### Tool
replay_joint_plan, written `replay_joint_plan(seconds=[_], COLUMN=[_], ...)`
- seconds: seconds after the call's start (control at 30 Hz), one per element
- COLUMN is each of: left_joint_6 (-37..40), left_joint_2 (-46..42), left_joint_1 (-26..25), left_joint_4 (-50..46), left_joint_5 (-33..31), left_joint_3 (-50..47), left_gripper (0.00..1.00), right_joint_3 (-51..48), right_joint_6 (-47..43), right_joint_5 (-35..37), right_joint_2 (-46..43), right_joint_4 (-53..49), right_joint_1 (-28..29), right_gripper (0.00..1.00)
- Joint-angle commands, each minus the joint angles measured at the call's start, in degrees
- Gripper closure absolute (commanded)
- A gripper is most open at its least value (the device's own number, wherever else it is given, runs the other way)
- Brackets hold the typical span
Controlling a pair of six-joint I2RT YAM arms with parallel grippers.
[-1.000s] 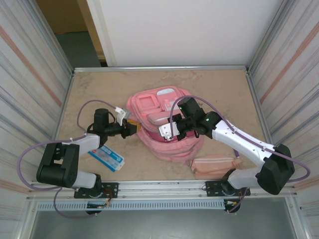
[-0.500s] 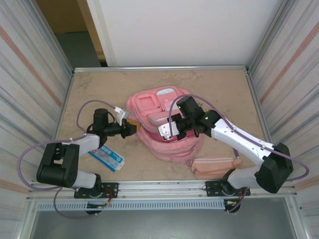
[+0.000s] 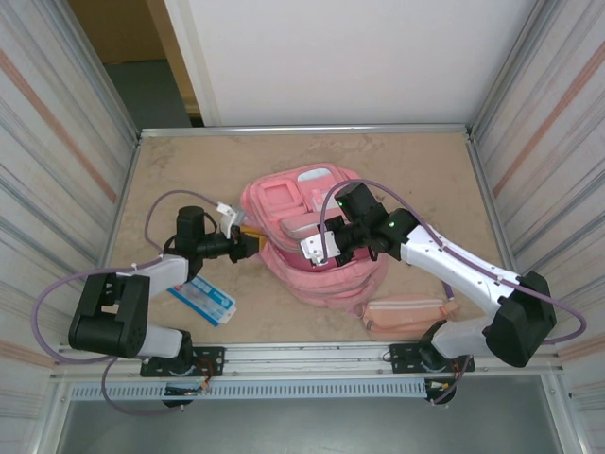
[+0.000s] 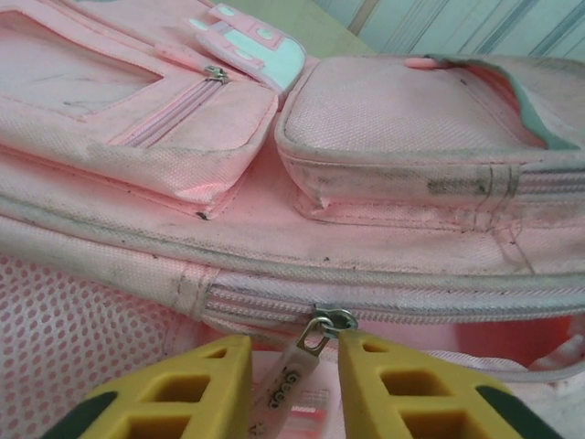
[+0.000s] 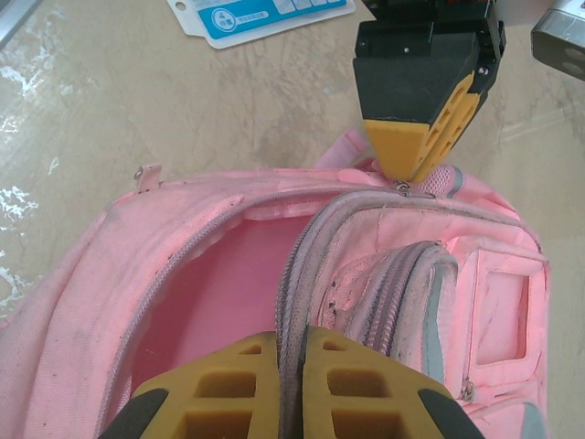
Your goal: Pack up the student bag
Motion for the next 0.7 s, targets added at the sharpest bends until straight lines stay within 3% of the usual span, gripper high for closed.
replay_joint_plan(seconds=[0.0,0.13,0.27,0.4,0.47,0.6,0.67], left_joint_6=[1.14,1.39,1.89,2.32,2.34,2.16,1.96], left_joint_2=[-0.77,-0.15,0.32,1.50,1.86,1.97,0.73], left_joint_1=[0.23,-0.13,-0.63,-0.75,-0.83,-0.83,-0.66], left_joint_4=[-1.16,-1.63,-1.75,-3.55,-3.24,-3.06,-2.21], left_joint_5=[1.35,1.18,1.14,1.17,1.08,0.48,0.21], left_joint_3=[-0.06,0.43,0.43,1.75,1.63,1.82,0.94], left_gripper=[0.77,0.73,0.56,0.56,0.62,0.87,0.94], right_joint_3=[1.66,1.51,1.67,1.53,1.68,1.66,1.58], right_joint_6=[-1.02,-0.78,-0.97,-0.73,-0.84,-0.60,-0.66], right_joint_5=[-1.22,-1.22,-0.99,-1.24,-0.96,-1.05,-0.98], right_joint_2=[-0.77,-1.25,-1.10,-1.43,-1.34,-1.65,-1.66], right_joint_4=[-0.82,-0.72,-0.77,-0.57,-0.61,-0.57,-0.48], right_joint_1=[0.24,0.21,0.20,0.37,0.35,0.38,0.41], right_gripper=[1.00,1.00,1.00,1.00,1.00,1.00,1.00])
